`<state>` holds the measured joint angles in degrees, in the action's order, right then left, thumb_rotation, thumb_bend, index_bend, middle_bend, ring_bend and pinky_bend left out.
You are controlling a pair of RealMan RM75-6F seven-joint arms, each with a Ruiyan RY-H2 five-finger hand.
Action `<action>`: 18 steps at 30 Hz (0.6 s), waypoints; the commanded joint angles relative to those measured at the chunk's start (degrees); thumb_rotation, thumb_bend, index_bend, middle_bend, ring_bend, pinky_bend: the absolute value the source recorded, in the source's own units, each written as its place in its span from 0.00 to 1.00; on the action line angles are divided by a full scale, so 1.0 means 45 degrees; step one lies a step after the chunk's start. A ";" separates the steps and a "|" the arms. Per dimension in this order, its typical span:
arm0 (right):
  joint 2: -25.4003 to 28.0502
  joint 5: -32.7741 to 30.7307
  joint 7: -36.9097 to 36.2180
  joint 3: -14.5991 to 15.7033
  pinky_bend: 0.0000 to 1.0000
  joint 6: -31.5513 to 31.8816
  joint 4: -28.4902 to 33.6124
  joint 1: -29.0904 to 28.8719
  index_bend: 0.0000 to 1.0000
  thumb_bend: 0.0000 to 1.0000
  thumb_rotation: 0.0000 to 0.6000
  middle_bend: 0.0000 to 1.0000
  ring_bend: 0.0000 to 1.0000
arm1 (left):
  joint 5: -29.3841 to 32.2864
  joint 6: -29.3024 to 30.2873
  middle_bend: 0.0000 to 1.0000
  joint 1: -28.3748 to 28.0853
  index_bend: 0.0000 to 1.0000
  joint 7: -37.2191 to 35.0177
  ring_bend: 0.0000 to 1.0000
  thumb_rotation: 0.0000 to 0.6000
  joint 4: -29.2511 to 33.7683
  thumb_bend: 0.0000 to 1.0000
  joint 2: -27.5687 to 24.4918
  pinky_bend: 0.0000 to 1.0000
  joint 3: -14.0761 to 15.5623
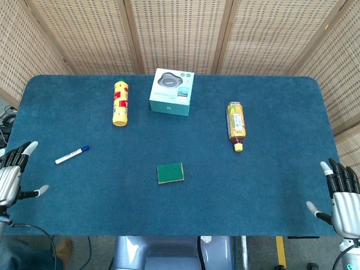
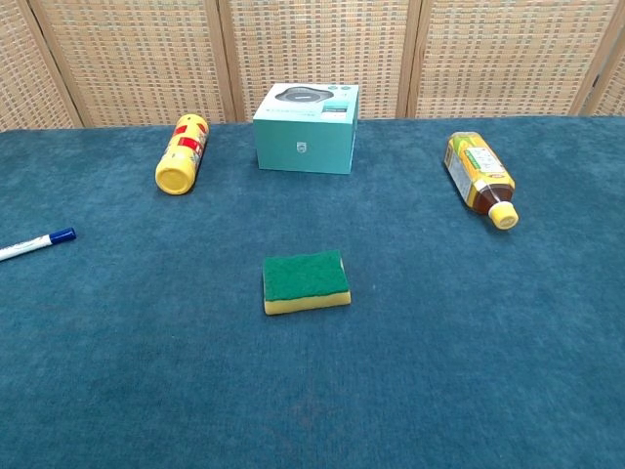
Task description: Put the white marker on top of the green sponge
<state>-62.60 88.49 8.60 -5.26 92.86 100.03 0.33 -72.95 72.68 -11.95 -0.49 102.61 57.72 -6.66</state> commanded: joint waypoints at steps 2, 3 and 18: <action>-0.0011 -0.0305 -0.0010 -0.0101 0.00 -0.0253 -0.0043 -0.0105 0.03 0.00 1.00 0.00 0.00 | 0.2096 -0.2514 0.00 -0.1784 0.04 -0.0541 0.00 1.00 -0.2772 0.17 0.1531 0.00 -0.1144; -0.0023 -0.0404 0.0001 -0.0127 0.00 -0.0337 -0.0063 -0.0139 0.03 0.00 1.00 0.00 0.00 | 0.2495 -0.3015 0.00 -0.2098 0.07 -0.0353 0.00 1.00 -0.3280 0.17 0.1778 0.00 -0.1225; -0.0157 -0.0818 0.0148 -0.0206 0.00 -0.0683 -0.0219 -0.0293 0.03 0.00 1.00 0.00 0.00 | 0.7410 -0.5773 0.00 -0.4475 0.41 0.2792 0.00 1.00 -0.7167 0.29 0.4751 0.00 -0.1531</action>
<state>-63.26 84.87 9.20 -6.20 89.86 99.10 -0.95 -41.49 48.02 -30.70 10.83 72.33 77.20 -13.26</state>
